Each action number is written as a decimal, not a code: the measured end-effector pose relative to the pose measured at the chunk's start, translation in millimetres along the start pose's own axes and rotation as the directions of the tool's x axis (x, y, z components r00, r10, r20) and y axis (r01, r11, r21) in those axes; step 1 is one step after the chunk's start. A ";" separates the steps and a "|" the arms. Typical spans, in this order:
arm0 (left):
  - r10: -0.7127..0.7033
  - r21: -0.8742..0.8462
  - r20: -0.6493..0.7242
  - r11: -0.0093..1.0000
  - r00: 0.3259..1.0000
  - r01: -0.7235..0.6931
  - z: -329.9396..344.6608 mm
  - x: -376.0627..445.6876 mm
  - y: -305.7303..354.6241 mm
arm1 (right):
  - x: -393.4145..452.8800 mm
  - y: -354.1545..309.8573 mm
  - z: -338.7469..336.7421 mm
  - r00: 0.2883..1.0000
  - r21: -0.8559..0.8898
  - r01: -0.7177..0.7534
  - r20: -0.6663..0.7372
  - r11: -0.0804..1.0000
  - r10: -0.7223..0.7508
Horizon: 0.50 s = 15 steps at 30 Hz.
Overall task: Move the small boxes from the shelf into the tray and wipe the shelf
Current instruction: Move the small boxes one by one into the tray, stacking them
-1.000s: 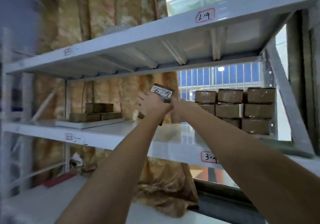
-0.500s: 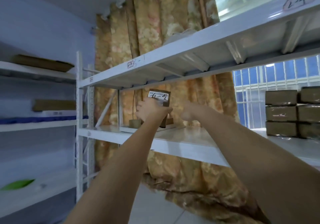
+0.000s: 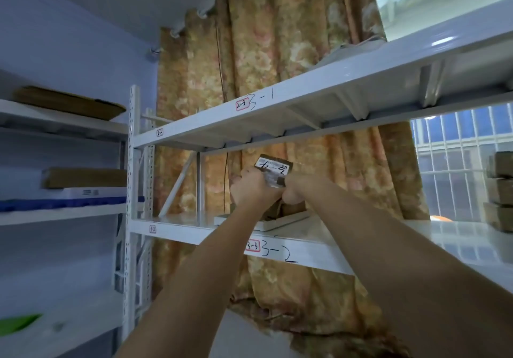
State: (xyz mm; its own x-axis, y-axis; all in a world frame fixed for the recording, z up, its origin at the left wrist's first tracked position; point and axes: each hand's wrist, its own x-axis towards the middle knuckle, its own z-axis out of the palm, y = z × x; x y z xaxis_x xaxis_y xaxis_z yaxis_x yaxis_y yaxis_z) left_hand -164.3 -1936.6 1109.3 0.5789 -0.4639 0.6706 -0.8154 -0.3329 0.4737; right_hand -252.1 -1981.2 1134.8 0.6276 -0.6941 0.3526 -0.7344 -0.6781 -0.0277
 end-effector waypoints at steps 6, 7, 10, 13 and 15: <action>0.048 -0.031 -0.027 0.998 0.998 -0.048 6.0 46.9 -21.7 | 56.5 -16.8 5.8 0.986 0.011 0.044 -0.160 0.999 -0.041; 0.058 -0.030 -0.041 0.998 0.997 -0.059 11.2 59.1 -24.4 | 67.8 -19.2 7.8 0.985 0.039 0.044 -0.167 0.998 -0.037; 0.081 -0.048 -0.070 0.995 0.994 -0.085 29.6 92.7 -26.4 | 102.7 -16.8 13.8 0.975 0.091 0.061 -0.216 0.994 -0.040; 0.137 0.010 -0.048 0.991 0.989 -0.136 43.0 116.9 -24.5 | 131.8 -8.6 20.3 0.972 0.109 -0.001 -0.235 0.994 0.027; 0.183 0.007 -0.033 0.983 0.982 -0.183 54.8 132.3 -23.6 | 151.6 -2.1 27.9 0.965 0.132 -0.034 -0.252 0.991 0.067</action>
State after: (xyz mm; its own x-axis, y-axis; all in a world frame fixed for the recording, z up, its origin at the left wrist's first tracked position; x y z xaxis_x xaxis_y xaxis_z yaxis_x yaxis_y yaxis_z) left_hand -68.3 -2035.1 1155.6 0.4190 -0.4897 0.7646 -0.9077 -0.2477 0.3388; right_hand -148.2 -2091.8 1162.2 0.4914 -0.6546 0.5746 -0.7150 -0.6799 -0.1631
